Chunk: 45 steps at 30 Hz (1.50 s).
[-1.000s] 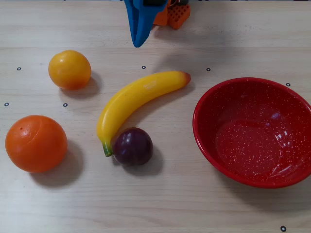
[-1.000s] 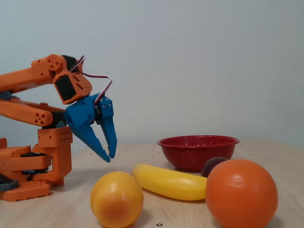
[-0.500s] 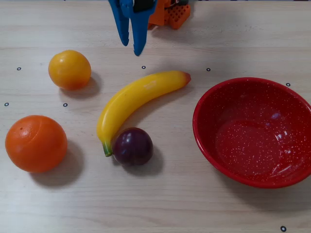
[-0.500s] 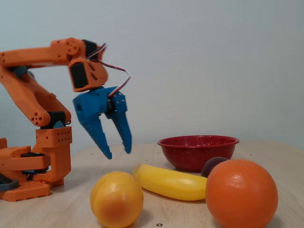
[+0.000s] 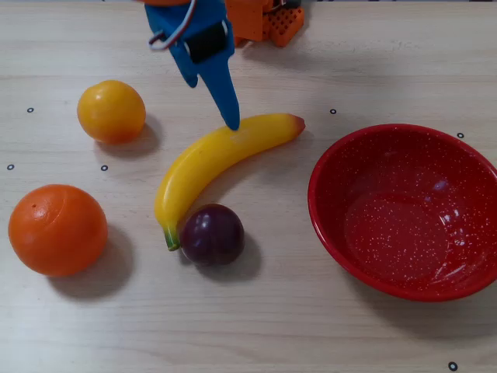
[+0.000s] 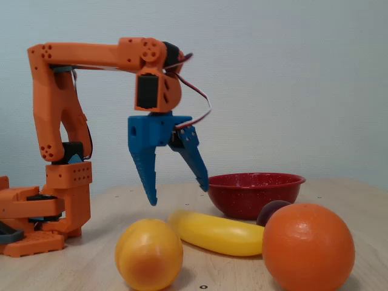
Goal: Put banana in the red bowl.
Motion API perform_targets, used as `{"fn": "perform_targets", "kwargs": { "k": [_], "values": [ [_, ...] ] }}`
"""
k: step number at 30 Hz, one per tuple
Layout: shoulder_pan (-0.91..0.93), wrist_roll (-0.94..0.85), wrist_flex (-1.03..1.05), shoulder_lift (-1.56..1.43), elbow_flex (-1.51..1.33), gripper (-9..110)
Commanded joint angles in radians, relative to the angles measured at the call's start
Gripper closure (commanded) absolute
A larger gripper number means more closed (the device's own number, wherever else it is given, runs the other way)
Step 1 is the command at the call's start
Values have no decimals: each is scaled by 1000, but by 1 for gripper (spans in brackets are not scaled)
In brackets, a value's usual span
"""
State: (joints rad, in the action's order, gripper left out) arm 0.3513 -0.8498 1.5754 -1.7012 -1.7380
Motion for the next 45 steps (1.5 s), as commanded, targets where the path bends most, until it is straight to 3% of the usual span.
{"fn": "perform_targets", "kwargs": {
  "k": [1, 21, 45],
  "values": [
    [-26, 15, -2, 2, 74, 61],
    [-98, 3, -221, 295, 144, 58],
    [-78, -95, -497, 341, 61, 60]
  ]
}}
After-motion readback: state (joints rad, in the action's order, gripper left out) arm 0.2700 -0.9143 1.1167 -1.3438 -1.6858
